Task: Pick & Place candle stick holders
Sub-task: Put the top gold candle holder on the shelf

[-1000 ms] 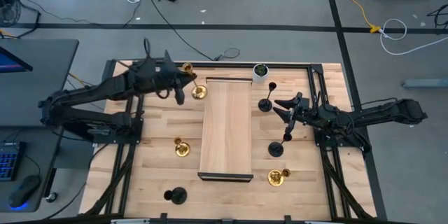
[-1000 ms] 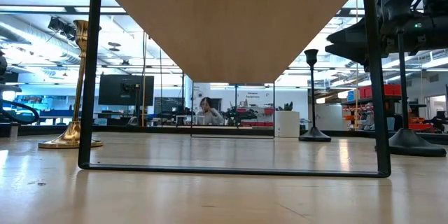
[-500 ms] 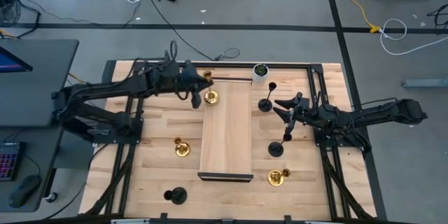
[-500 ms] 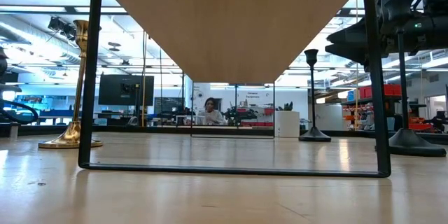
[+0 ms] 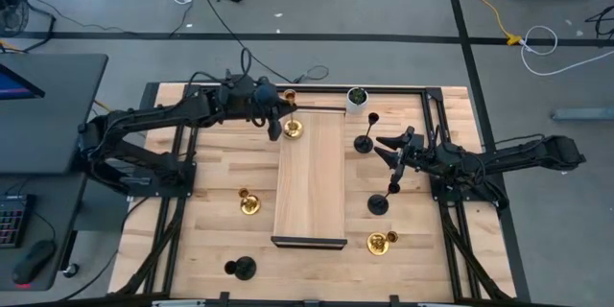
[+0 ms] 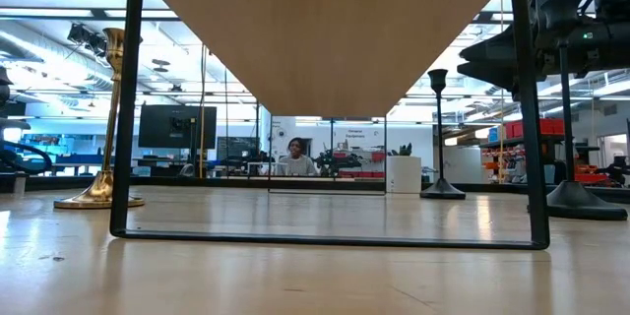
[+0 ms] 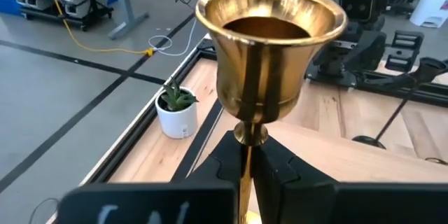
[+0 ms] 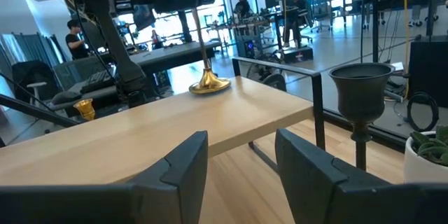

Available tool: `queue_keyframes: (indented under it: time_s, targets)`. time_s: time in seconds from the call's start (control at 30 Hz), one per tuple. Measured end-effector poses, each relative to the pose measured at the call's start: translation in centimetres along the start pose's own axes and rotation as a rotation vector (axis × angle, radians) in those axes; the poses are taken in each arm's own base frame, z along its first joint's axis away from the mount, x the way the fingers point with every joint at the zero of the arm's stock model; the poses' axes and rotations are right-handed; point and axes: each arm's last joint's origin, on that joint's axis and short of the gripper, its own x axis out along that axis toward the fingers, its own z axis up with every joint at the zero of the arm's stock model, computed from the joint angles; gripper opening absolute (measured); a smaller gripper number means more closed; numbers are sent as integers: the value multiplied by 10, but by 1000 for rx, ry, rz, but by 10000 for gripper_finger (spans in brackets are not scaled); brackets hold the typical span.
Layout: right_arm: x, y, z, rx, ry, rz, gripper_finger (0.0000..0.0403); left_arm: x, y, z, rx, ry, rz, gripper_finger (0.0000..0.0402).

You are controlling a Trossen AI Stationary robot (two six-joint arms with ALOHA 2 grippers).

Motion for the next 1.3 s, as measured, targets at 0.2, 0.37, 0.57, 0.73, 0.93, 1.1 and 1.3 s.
queue_keyframes:
  time_s: [0.2, 0.37, 0.57, 0.73, 0.93, 1.1, 1.3]
  targets:
    - [0, 0, 0, 0, 0, 0, 169, 3, 0, -1, 1, 5, -5, 14]
    - [0, 0, 0, 0, 0, 0, 169, 8, 0, 0, 2, -21, -6, 14]
    - [0, 0, 0, 0, 0, 0, 169, 11, -1, -3, 2, -10, -24, 14]
    - [0, 0, 0, 0, 0, 0, 169, 11, -1, -3, 2, -8, -25, 15]
    - [0, 0, 0, 0, 0, 0, 169, 11, -1, -3, 1, -5, -25, 43]
    - [0, 0, 0, 0, 0, 0, 169, 11, 0, -4, 1, 3, -21, 79]
    - [0, 0, 0, 0, 0, 0, 169, 11, -1, -4, 2, 2, -47, 124]
